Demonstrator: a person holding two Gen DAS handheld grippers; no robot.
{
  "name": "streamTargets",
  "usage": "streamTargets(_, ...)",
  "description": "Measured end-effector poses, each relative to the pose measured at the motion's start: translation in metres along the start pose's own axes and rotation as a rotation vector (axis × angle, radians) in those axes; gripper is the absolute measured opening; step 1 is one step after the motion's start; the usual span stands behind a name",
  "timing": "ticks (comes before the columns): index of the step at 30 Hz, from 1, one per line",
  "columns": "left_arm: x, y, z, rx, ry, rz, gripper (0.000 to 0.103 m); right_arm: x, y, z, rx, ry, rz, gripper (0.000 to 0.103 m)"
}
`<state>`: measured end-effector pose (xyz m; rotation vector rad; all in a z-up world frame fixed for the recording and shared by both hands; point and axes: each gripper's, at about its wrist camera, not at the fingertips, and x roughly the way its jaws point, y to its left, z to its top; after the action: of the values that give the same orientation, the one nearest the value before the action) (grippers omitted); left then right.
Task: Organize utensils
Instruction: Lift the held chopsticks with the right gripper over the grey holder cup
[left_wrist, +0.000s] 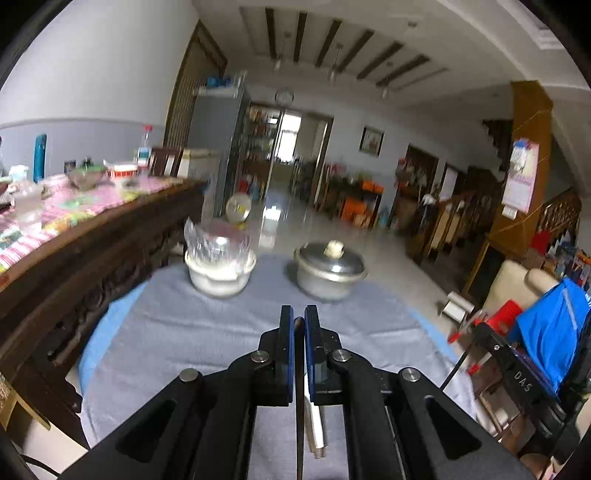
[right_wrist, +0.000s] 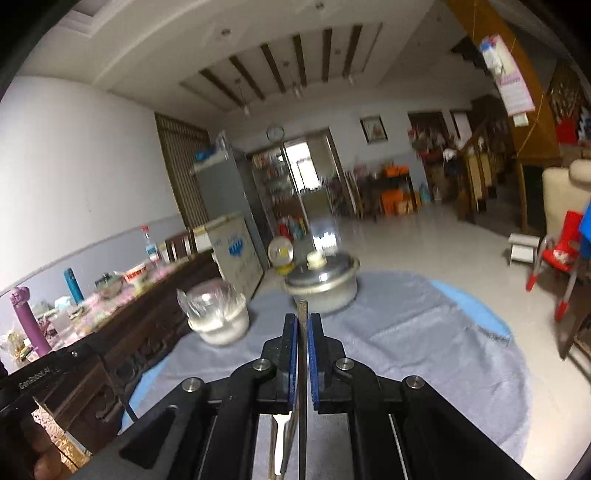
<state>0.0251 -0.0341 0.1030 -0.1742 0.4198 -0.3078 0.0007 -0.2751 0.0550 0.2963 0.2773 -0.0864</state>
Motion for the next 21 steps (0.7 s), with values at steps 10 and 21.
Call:
streamTargets(10,-0.084,-0.017,0.032,-0.036,-0.175,-0.118,0.005,-0.091,0.041,0.04,-0.06,-0.174,0.116,0.006)
streamTargets(21,-0.049,-0.029,-0.032,-0.013,-0.01,-0.109,0.006,-0.081,0.064,-0.016,-0.188,0.063,0.116,0.007)
